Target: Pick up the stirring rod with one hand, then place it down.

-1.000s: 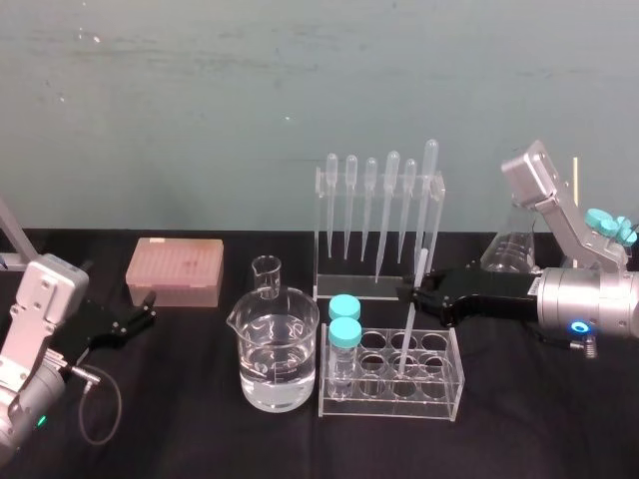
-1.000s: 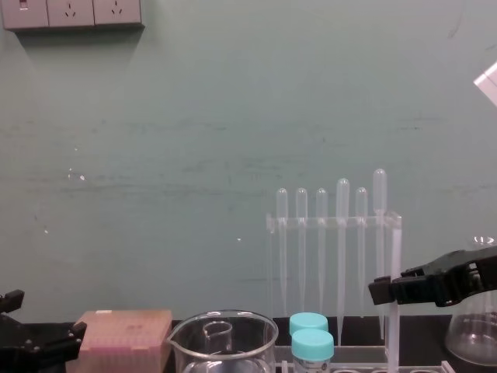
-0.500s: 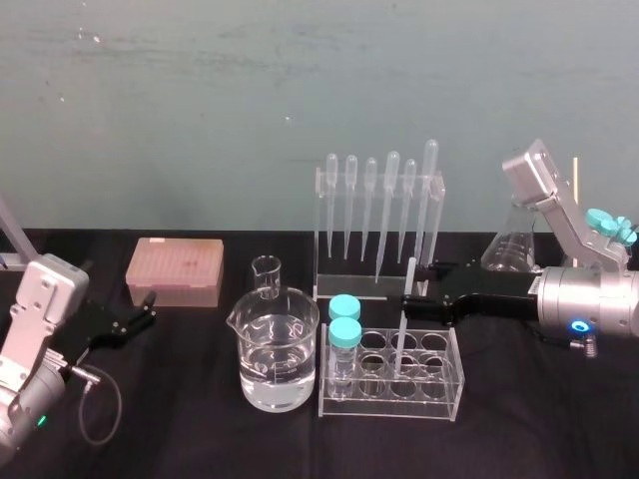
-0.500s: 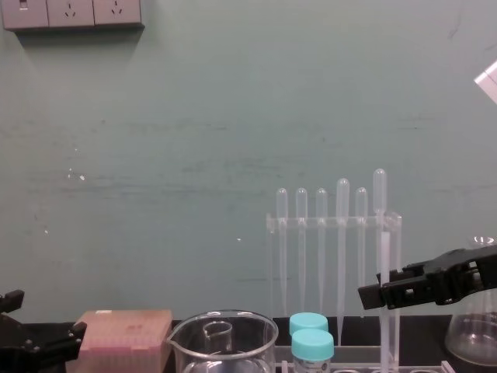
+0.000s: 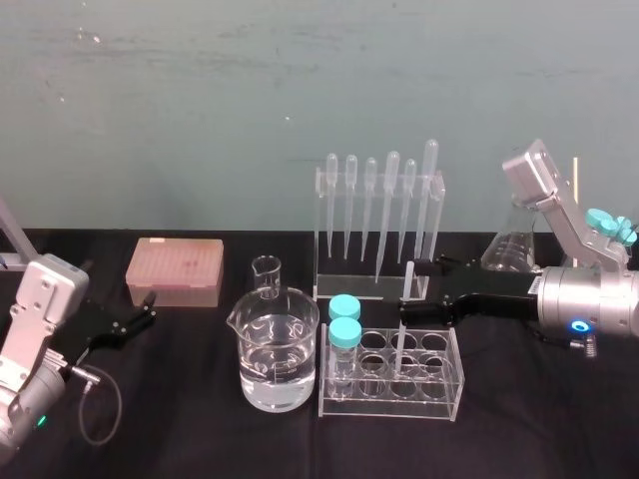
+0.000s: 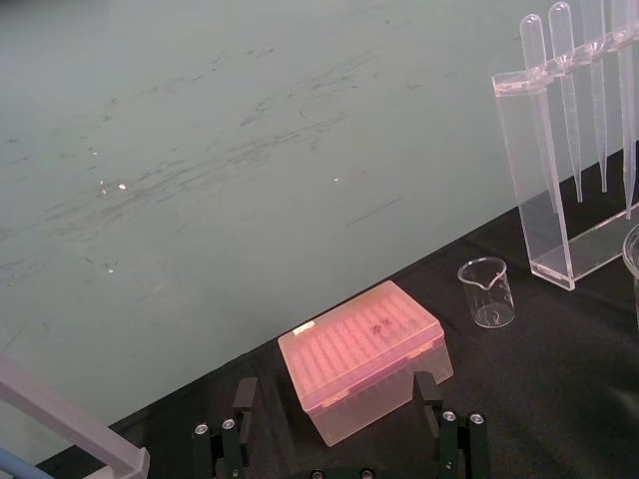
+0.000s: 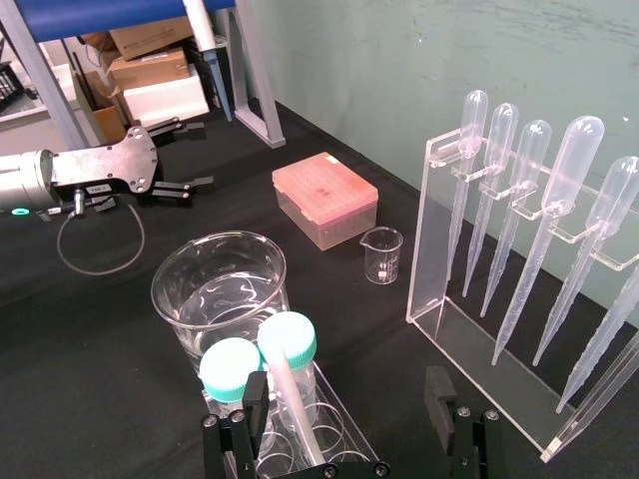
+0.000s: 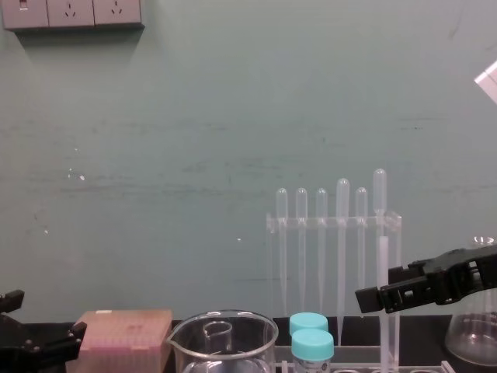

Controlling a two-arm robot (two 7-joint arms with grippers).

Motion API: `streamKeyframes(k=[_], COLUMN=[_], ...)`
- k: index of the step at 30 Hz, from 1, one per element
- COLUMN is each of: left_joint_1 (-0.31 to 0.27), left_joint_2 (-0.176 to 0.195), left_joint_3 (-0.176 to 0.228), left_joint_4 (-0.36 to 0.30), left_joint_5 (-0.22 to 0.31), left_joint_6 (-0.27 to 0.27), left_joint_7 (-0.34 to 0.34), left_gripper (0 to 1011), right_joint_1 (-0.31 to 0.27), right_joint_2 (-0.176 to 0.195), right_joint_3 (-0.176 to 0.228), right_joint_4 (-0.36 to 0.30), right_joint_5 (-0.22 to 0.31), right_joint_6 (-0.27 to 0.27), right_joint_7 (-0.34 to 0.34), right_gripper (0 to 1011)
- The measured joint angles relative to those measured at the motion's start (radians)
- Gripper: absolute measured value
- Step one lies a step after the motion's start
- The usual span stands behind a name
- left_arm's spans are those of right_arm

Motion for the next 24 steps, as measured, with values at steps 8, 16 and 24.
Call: streamKeyframes(k=[8,16,24], left_joint_1=[0.0,0.0,0.0], left_joint_2=[0.0,0.0,0.0], left_joint_3=[0.0,0.0,0.0], left_joint_4=[0.0,0.0,0.0], left_joint_5=[0.0,0.0,0.0], left_joint_6=[0.0,0.0,0.0], left_joint_7=[0.0,0.0,0.0], left_gripper=[1000,1000,1000], right_joint_1=[-0.025,-0.115,-0.305], right_joint_2=[0.016,0.079,0.156], right_joint_3=[0.014,0.054,0.182], right_joint_4=[-0.015,-0.09,-0.187], right_joint_5=[0.017,0.052,0.108], right_joint_6=[0.0,-0.031,-0.168], right_joint_7=[0.011,0.006,-0.102], right_gripper=[1003,1003,1003])
